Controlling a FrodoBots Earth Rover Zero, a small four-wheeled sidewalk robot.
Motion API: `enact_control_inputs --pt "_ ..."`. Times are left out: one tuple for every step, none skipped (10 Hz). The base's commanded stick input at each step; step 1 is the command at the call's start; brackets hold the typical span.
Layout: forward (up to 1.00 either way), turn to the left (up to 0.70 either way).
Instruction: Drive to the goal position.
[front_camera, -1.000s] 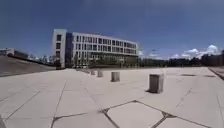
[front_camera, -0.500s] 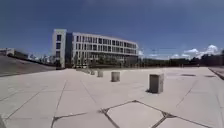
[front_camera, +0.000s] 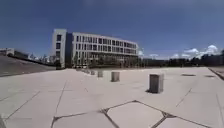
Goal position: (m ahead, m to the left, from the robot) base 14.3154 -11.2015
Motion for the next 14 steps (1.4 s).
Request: enact_control_inputs --pt "0.05 0.00" --pt "0.05 0.00" --pt "0.05 0.00" --pt "0.05 0.00" --pt "0.05 0.00" --pt "0.05 0.00" --pt "0.05 0.00" --pt "0.05 0.00" --pt "0.05 0.00" --pt "0.05 0.00" --pt "0.05 0.00" --pt "0.05 0.00" --pt "0.05 0.00" --pt "0.05 0.00"
